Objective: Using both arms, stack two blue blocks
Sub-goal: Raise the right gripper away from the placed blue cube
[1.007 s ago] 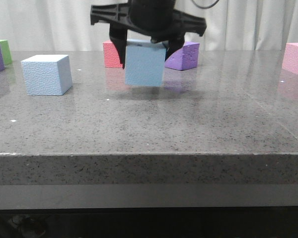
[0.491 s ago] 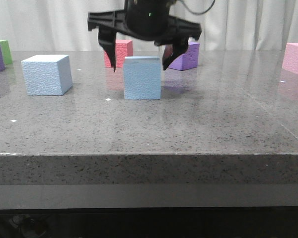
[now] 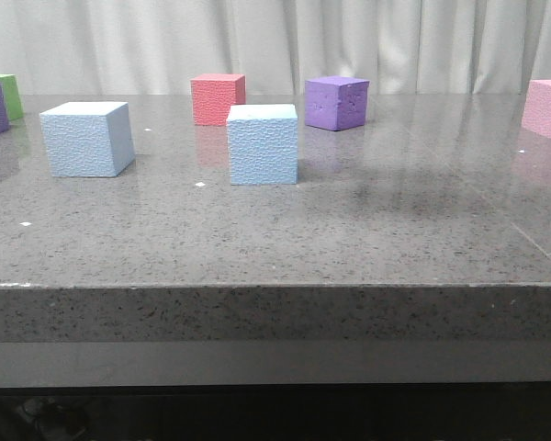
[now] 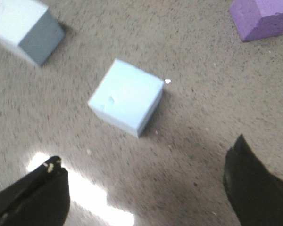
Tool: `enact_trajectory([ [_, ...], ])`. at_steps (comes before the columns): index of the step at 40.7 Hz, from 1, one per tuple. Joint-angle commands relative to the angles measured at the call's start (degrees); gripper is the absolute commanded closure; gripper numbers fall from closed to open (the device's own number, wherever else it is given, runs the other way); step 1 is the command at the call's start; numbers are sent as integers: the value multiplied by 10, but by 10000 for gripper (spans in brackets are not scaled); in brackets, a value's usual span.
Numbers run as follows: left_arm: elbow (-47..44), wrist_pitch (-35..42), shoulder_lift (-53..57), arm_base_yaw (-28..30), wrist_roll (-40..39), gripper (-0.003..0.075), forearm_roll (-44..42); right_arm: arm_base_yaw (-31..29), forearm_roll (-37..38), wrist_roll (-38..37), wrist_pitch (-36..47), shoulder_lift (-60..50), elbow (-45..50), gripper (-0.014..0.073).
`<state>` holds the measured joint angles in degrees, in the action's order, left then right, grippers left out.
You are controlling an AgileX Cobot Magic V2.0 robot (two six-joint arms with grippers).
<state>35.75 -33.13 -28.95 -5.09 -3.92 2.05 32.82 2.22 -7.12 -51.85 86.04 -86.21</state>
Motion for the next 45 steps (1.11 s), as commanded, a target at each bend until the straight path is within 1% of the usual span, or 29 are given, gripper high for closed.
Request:
enact_trajectory([
  [1,17,45,-6,1,1,206,2,-29,-37,92,60,-71,41,-69],
  [4,17,45,-6,1,1,206,2,-34,-38,121,83,-111,95,-69],
  [7,17,45,-6,1,1,206,2,-33,-39,122,106,-152,146,-69],
  [12,17,45,-6,1,1,206,2,-33,-68,122,140,-216,214,-69],
  [19,17,45,-6,1,1,206,2,-33,-74,122,168,-289,280,-69],
  [24,17,45,-6,1,1,206,2,-33,-76,122,162,-314,296,-69],
  [31,17,49,-6,1,2,206,2,-33,-77,122,161,-321,297,-69],
  [34,23,57,-9,0,21,206,6,-33,-77,122,155,-319,297,-69],
  [38,43,60,-23,-15,29,206,9,-33,-77,122,149,-319,297,-69],
  [45,86,48,-73,-64,44,202,9,-33,-77,122,149,-319,297,-69],
])
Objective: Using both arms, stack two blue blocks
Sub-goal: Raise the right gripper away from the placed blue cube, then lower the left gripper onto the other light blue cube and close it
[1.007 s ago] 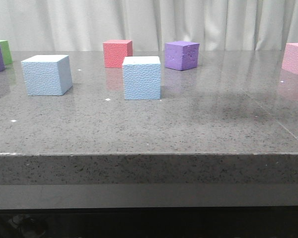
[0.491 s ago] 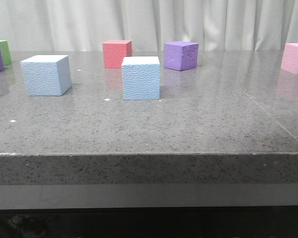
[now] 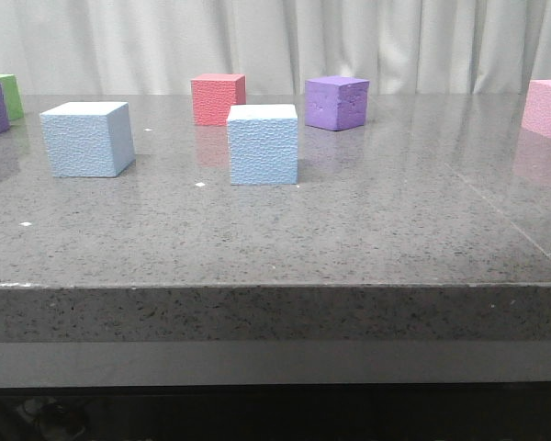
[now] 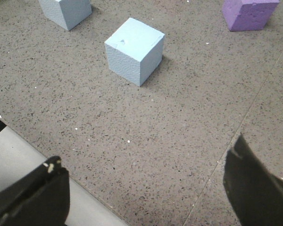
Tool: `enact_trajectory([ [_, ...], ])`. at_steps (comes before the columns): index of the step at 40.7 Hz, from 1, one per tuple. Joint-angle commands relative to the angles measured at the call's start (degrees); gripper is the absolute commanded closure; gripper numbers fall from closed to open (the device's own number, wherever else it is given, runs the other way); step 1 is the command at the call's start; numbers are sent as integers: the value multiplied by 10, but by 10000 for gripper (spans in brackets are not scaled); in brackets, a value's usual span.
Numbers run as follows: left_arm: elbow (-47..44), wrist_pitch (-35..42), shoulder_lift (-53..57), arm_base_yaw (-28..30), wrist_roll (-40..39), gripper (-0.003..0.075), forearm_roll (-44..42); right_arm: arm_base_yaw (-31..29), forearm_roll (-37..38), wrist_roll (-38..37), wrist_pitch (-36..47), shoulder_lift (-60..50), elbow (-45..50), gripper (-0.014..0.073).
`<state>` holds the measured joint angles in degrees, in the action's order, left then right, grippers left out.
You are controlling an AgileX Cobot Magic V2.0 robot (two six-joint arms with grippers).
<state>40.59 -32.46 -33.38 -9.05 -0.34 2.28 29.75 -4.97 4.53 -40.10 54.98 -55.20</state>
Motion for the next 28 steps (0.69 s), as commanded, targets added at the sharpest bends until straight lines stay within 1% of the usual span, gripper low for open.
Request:
enact_trajectory([
  [1,42,39,-36,-32,11,199,6,-2,-5,5,31,-9,-14,-69],
  [3,53,40,-55,-50,19,188,6,-2,-5,5,31,-9,-14,-69],
  [8,78,40,-109,-96,21,124,-9,-2,-5,5,31,-9,-14,-69],
  [14,114,38,-186,-132,21,68,-30,-2,-5,5,31,-9,-14,-69],
  [22,171,31,-294,-135,13,64,-32,-2,-5,5,31,-9,-14,-69],
  [28,230,16,-385,-135,-30,64,-35,-2,-5,5,31,-9,-14,-69],
])
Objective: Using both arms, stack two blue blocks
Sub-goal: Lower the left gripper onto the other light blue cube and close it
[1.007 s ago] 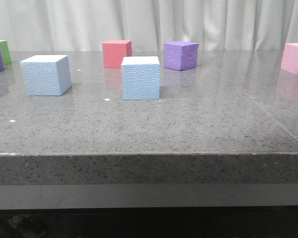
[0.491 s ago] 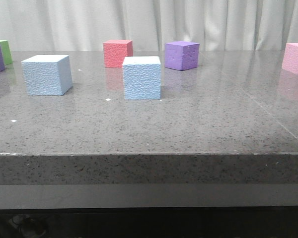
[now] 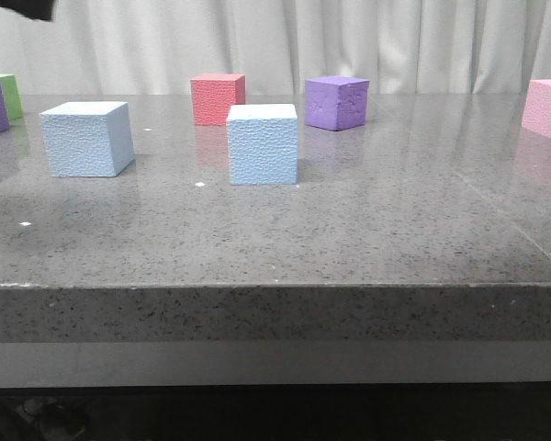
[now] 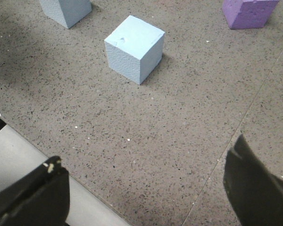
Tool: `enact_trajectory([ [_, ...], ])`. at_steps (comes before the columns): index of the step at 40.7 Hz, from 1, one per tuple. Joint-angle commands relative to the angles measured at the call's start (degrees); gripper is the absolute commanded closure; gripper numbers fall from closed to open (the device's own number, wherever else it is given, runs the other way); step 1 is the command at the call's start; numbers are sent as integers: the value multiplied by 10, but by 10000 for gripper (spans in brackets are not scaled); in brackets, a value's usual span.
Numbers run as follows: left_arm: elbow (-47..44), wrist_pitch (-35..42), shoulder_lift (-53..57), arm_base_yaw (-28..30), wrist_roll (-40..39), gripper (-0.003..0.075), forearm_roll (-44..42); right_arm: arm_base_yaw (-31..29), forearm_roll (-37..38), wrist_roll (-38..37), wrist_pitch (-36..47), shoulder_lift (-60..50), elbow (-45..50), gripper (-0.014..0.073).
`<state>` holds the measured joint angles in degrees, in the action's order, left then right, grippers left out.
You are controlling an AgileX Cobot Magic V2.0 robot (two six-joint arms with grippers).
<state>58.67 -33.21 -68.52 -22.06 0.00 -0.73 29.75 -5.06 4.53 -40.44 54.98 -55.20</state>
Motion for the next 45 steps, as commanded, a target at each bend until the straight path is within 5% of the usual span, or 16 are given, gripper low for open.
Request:
enact_trajectory([
  [1,59,19,-46,-5,-45,64,-9,-2,-4,5,35,-9,-14,-69],
  [13,189,-35,-200,0,-165,64,-76,-2,-4,5,35,-9,-14,-69],
  [35,251,-54,-320,4,-198,72,-90,-2,-4,5,35,-9,-14,-69],
  [45,251,-57,-325,4,-210,288,-90,-2,-4,5,35,-9,-14,-69],
])
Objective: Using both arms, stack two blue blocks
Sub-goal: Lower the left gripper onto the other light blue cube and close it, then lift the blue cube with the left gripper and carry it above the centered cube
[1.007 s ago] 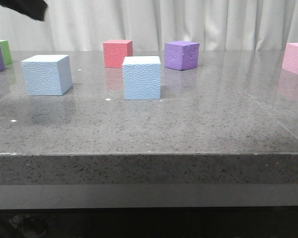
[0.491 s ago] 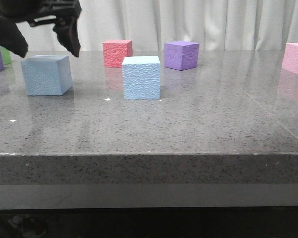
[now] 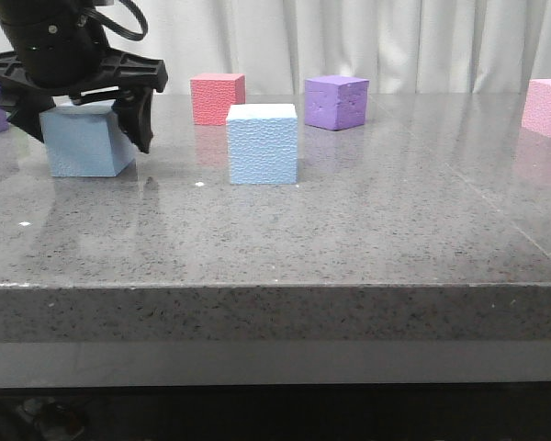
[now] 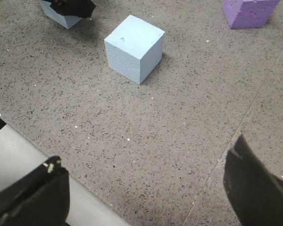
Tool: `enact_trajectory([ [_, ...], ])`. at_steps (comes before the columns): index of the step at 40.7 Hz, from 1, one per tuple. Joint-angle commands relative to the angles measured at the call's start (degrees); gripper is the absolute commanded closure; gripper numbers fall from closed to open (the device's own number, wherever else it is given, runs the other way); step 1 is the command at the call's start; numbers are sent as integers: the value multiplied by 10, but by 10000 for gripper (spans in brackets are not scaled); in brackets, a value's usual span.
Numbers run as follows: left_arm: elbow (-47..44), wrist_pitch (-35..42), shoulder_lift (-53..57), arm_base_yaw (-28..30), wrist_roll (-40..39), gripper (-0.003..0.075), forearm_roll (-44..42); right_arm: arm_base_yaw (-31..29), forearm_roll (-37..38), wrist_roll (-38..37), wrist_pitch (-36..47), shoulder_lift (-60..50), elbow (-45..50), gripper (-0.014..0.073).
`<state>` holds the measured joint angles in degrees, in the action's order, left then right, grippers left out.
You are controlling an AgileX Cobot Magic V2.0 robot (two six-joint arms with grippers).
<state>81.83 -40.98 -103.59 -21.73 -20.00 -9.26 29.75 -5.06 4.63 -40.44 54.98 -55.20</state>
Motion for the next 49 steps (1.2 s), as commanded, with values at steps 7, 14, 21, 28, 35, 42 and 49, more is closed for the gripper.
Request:
enact_trajectory([
  [7,20,6,31,1,-1,349,-2,-2,-4,4,35,-9,-14,-69],
  [14,20,-3,59,1,33,350,5,-2,-4,4,35,-9,-14,-69],
  [21,21,-20,99,1,154,350,67,-2,-4,4,35,-9,-14,-69],
  [28,48,-69,121,1,328,350,182,-2,-4,4,35,-9,-14,-69],
  [35,95,-130,117,1,550,350,300,-2,-4,4,35,-9,-14,-69],
  [42,143,-170,94,-3,692,350,369,-2,-4,4,35,-9,-14,-69],
  [49,217,-224,51,-24,741,350,385,-2,-4,4,35,-9,-14,-69],
])
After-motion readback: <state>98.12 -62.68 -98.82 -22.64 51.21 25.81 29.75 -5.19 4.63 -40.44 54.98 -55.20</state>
